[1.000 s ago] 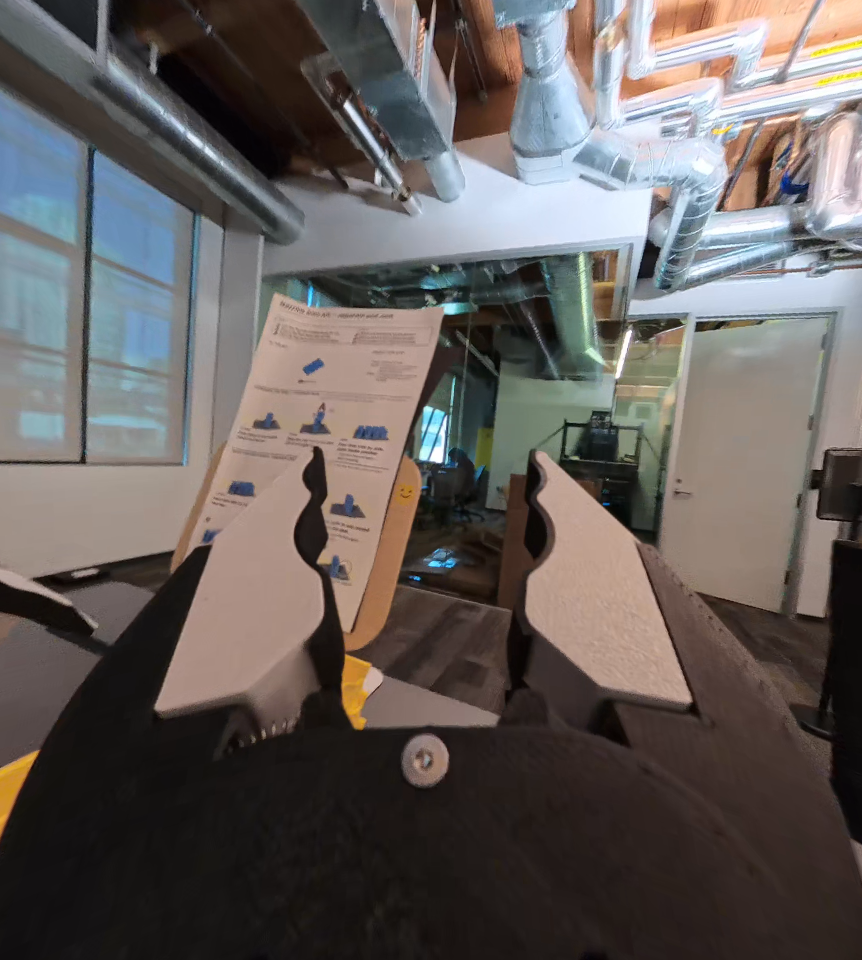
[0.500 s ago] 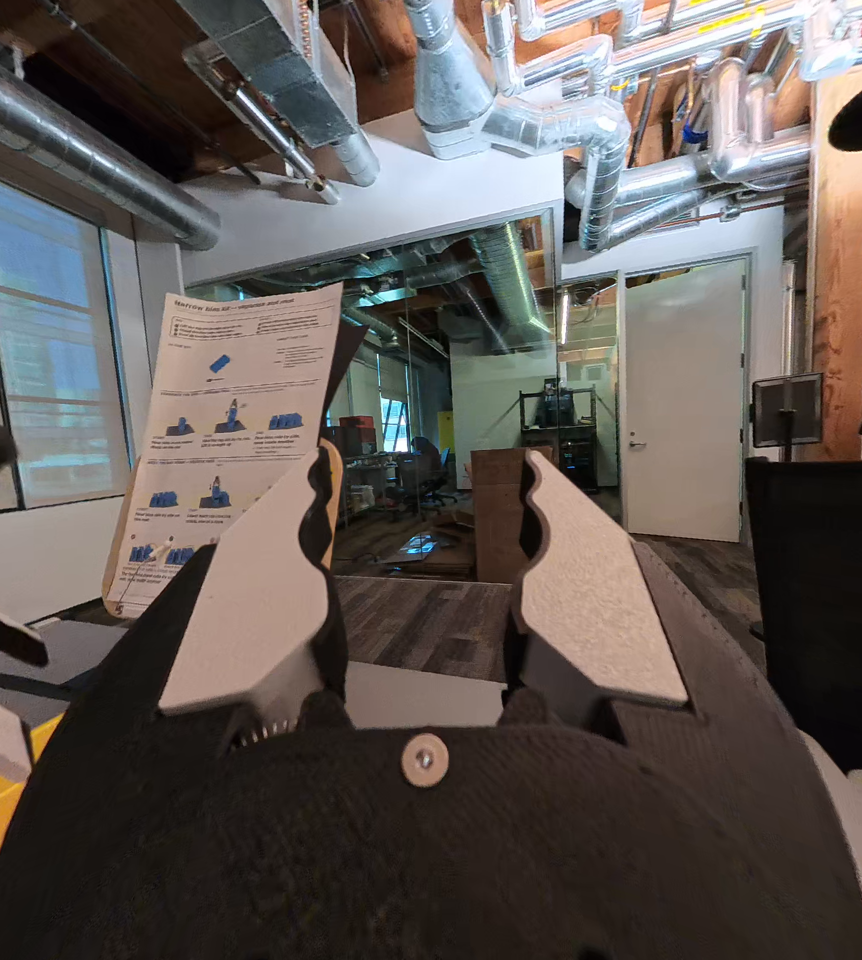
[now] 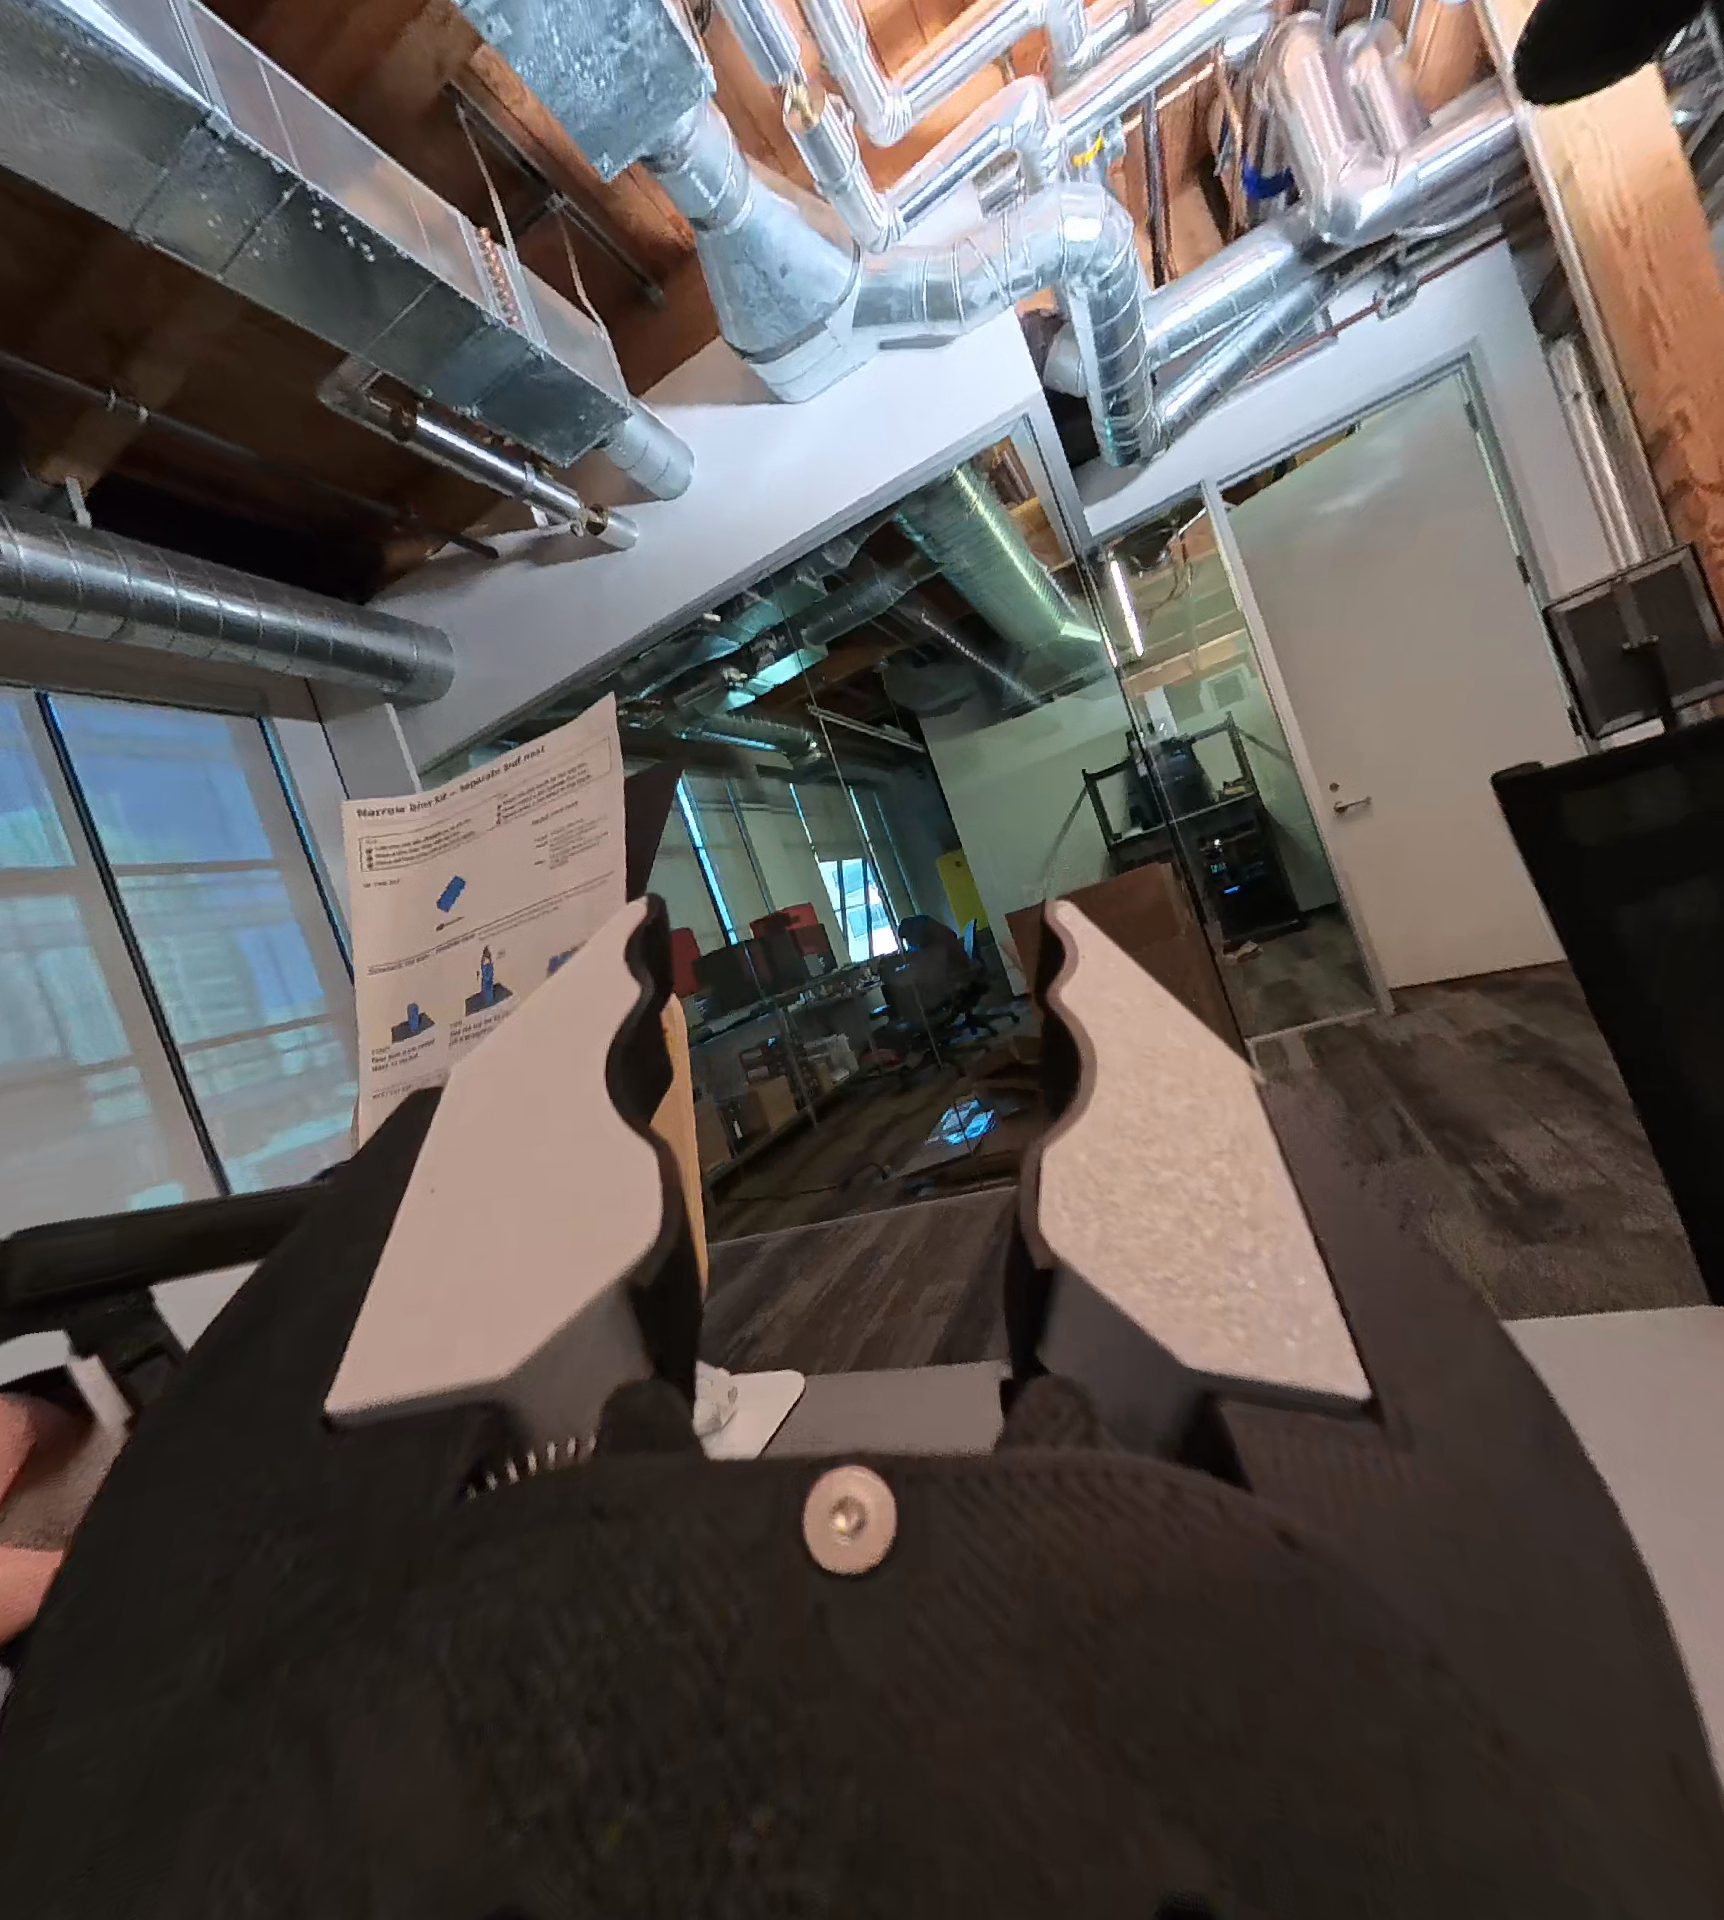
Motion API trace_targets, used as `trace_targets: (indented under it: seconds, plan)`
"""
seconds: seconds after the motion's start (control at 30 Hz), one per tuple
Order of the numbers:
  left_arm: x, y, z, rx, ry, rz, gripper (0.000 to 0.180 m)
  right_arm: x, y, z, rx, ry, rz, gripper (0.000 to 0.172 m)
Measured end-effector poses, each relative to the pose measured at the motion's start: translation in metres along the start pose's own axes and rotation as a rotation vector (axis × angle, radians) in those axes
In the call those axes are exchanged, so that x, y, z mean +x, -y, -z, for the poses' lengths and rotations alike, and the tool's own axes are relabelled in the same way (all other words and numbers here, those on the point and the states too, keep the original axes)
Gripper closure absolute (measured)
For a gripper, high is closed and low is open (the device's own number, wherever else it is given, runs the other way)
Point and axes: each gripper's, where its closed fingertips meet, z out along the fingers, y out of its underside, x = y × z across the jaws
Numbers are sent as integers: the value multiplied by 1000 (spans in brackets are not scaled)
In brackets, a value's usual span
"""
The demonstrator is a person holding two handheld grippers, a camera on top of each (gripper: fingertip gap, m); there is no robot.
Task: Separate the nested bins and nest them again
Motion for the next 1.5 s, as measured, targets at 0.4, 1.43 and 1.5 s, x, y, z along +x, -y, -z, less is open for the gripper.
trace_targets:
  seconds: [0.4,1.43,1.5]
  plan:
    - [0,-8,-2,-120,51,11,55,-6,-21,-10,-81,49,-66,103]
    - [-100,-19,142,81,-2,80,58,-21,-36,-18,-147,97,-62,109]
    - [-121,-29,126,67,4,112,58,-23,-35,-18,-150,106,-61,109]
